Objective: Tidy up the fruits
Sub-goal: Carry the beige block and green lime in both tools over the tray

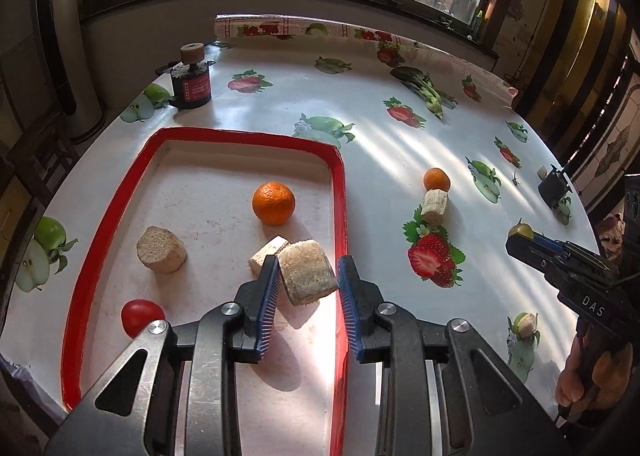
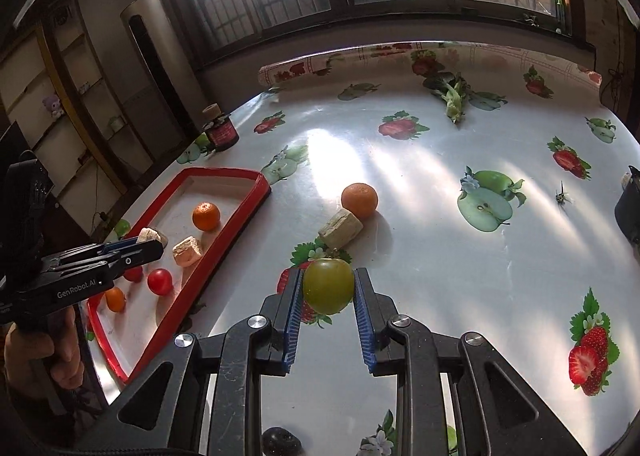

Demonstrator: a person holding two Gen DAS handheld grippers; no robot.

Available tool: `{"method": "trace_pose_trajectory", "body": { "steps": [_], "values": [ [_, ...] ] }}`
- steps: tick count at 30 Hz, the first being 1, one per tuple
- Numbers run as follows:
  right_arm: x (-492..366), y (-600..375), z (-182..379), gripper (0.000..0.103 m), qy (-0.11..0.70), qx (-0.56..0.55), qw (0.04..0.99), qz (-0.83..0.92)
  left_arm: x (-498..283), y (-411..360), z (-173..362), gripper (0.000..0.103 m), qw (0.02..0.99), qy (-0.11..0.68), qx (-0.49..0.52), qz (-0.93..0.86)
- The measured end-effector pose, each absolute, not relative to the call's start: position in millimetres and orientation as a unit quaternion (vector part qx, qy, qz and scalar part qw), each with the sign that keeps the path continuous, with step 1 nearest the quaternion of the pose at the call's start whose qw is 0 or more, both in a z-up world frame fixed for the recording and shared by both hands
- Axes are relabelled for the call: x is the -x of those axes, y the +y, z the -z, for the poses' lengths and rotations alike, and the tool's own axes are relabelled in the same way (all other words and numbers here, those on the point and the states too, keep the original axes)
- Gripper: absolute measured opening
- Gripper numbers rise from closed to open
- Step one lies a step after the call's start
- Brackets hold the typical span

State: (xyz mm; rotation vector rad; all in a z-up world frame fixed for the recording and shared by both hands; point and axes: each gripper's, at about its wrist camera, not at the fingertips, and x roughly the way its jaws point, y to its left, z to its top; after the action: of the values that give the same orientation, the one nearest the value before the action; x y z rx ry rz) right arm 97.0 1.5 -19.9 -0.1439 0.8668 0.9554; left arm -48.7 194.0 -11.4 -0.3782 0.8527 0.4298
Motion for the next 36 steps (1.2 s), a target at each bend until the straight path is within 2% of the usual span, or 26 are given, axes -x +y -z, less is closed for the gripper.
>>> {"method": "trace_pose_trajectory", "body": {
  "steps": [36],
  "values": [
    [-66,152,10,0.025,0.393,0.106,0.752,-0.518,71,291,14,0.027,0.851,0.401,0.219,-0.260]
  ]
}}
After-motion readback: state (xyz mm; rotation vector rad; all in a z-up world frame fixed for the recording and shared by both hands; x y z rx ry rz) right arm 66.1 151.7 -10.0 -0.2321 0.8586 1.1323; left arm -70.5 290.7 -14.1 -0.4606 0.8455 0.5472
